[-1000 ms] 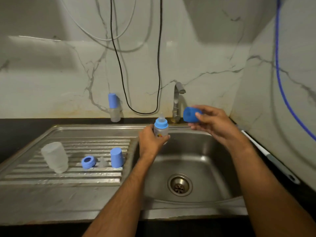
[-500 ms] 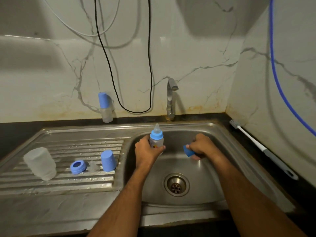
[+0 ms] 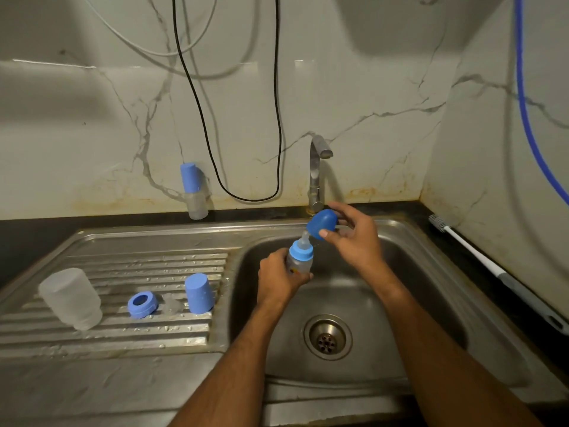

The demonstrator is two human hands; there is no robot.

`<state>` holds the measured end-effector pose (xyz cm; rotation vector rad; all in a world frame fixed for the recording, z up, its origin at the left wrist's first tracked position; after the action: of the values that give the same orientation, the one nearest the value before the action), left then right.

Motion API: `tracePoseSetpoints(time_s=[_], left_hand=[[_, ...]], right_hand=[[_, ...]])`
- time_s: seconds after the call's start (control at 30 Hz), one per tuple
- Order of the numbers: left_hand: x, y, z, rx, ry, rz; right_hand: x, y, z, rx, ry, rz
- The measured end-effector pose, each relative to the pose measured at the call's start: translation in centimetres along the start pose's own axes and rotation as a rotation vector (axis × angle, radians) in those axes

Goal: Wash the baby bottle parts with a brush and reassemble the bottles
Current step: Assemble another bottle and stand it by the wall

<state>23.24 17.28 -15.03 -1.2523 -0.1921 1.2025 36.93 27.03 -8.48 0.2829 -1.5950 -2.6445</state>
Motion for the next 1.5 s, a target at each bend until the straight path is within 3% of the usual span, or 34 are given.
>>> tracePoseSetpoints(time_s=[0.3, 0.5, 0.87, 1.3, 1.5], left_hand=[[0.3, 0.4, 0.0, -0.022, 0.007, 0.025], [0.3, 0.1, -0.2, 0.040, 0.011, -0.025], [0.0, -0.2, -0.4, 0.088, -0.029, -0.090], [-0.7, -0.5, -0.9, 0.142, -0.097, -0.163], [-0.3, -0.3, -0.4, 0.087, -0.050, -0.190]], right_hand=[[0.1, 0.6, -0.3, -0.074, 0.070, 0.013], [1.2, -0.5, -1.6, -0.110, 0.261, -0.130], [1.7, -0.7, -1.8, -0.058, 0.231, -0.157], [2.9, -0.2, -2.8, -0.101, 0.063, -0.354], [2.9, -0.1, -2.5, -0.089, 0.105, -0.302]])
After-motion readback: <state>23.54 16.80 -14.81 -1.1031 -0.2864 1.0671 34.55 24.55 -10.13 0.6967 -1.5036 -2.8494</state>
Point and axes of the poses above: each hand's wrist, its own z-axis towards the middle knuckle, its own x-axis out of the palm, y = z × x, the point moved 2 cm from there along z, towards the middle knuckle, and after that the axes turned 12 degrees about -y, right-handed, at the moved point
